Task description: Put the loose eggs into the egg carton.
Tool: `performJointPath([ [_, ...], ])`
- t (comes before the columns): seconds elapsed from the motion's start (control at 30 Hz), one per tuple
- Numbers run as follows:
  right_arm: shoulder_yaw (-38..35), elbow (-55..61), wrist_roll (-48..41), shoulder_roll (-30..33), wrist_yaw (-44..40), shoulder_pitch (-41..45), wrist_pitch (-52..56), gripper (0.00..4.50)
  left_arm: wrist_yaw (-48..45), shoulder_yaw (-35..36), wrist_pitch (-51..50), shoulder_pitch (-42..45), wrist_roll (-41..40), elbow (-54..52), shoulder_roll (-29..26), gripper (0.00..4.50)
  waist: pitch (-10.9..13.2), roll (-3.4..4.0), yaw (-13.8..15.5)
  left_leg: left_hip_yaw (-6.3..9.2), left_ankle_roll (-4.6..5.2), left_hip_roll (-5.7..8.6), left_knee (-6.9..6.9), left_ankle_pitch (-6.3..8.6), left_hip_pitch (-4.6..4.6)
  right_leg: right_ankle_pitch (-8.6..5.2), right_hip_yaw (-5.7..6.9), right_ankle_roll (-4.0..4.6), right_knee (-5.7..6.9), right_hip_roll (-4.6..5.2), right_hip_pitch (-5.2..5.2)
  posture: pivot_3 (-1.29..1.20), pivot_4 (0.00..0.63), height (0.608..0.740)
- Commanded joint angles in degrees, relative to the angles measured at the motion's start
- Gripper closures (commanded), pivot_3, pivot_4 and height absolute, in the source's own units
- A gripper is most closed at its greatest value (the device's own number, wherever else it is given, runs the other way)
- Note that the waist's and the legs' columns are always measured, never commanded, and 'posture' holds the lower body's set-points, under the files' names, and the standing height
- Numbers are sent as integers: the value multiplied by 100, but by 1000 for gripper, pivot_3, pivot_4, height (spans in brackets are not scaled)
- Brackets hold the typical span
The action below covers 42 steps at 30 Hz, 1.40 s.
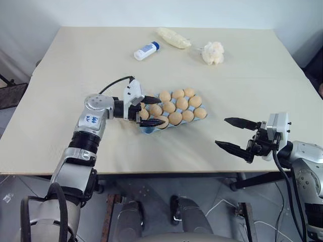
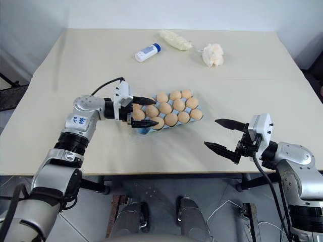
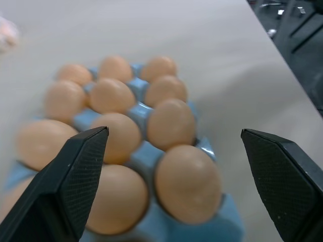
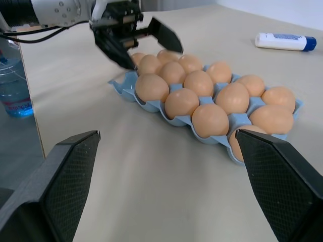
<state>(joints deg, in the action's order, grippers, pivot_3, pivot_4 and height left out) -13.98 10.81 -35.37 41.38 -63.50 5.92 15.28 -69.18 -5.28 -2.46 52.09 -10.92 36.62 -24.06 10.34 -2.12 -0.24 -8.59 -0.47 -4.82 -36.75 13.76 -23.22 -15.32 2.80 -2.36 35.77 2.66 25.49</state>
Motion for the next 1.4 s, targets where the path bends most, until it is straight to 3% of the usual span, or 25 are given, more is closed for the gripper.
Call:
performJointPath([
  [0.03, -99, 55, -58, 128, -85, 103, 8, 0, 273, 486, -25, 32, -259, -625, -283, 42, 0, 1, -5, 0, 0, 0, -1, 0, 1, 0, 0, 1, 3, 0, 0, 0, 150, 740],
  [0.17, -57, -55, -45, 172, -187, 212, 12, 0, 625, 926, -146, -281, -399, -1062, -619, 42, 1, 3, -15, 0, -1, -5, -9, 0, 4, -2, -1, 4, 14, -3, 0, 0, 150, 740],
  [0.33, 28, -298, 4, 199, -389, 419, -8, 0, 1244, 1746, -165, -1403, -687, -1889, -1003, 42, 2, 5, -59, -3, -2, -9, -14, 1, 6, -3, -7, 6, 21, -1, 0, 0, 150, 740],
  [0.53, 144, -497, 58, 174, -570, 634, -44, 0, 1855, 2400, -347, -3308, -1160, -3360, -777, 42, 2, 6, -107, -2, 0, -26, -18, 4, 4, -3, -20, 6, 20, 26, -1, 0, 150, 740],
  [0.73, 205, -650, 105, 163, -672, 759, -87, 0, 2480, 2735, -465, -4285, -1340, -3944, -611, 42, 2, 6, -115, 0, -25, -25, -19, 20, 5, -6, -20, 12, 19, 60, -2, 0, 150, 740],
  [1.0, 245, -749, 156, 146, -737, 874, -92, 0, 2738, 2522, -638, -4164, -1407, -4062, -584, 42, 2, 6, -122, -11, -16, -3, -20, 16, 3, -13, -17, 24, 2, 77, -4, 0, 150, 740],
  [1.4, 192, -645, 208, 111, -638, 741, -81, 0, 3006, 1331, -950, -2422, -431, -2242, -604, 42, 2, 6, -137, -15, -5, 13, -14, 19, -1, 11, -5, -18, -5, 73, -3, 0, 150, 740],
])
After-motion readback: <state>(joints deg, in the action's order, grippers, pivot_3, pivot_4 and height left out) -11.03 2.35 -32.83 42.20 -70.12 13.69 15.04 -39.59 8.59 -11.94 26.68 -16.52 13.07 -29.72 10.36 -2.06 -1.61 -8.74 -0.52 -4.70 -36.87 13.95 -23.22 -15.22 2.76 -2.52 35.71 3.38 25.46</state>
